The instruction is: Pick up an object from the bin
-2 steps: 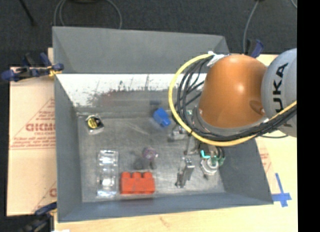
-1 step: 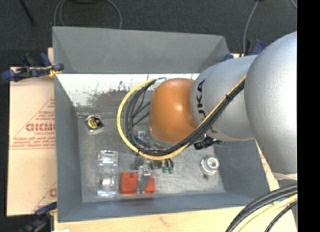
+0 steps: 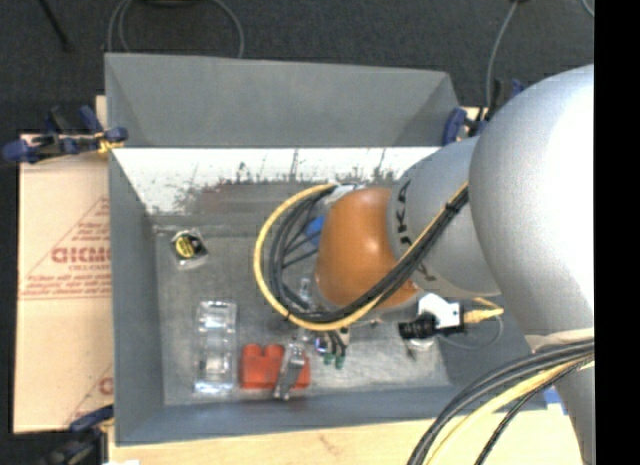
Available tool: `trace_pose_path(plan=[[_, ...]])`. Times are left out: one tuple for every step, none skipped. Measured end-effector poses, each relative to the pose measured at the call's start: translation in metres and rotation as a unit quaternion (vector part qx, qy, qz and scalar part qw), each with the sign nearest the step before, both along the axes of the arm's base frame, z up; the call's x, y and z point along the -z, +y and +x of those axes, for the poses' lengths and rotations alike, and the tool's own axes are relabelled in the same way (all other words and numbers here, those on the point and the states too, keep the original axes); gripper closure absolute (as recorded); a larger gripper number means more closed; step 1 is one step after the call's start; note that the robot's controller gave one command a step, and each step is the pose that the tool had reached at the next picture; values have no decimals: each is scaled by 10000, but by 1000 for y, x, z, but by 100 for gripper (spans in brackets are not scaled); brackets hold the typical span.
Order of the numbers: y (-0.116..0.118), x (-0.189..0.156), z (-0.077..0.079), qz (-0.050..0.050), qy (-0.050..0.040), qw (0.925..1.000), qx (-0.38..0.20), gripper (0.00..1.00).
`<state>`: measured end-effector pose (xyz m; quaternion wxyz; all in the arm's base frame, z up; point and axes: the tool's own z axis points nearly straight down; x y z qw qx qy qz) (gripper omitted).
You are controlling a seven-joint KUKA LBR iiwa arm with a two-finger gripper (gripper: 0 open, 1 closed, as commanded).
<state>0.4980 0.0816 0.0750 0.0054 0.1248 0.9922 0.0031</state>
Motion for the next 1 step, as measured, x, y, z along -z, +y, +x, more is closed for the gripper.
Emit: trace_pose_path(plan=[[-1, -2, 3, -4, -41, 10000, 27, 100]])
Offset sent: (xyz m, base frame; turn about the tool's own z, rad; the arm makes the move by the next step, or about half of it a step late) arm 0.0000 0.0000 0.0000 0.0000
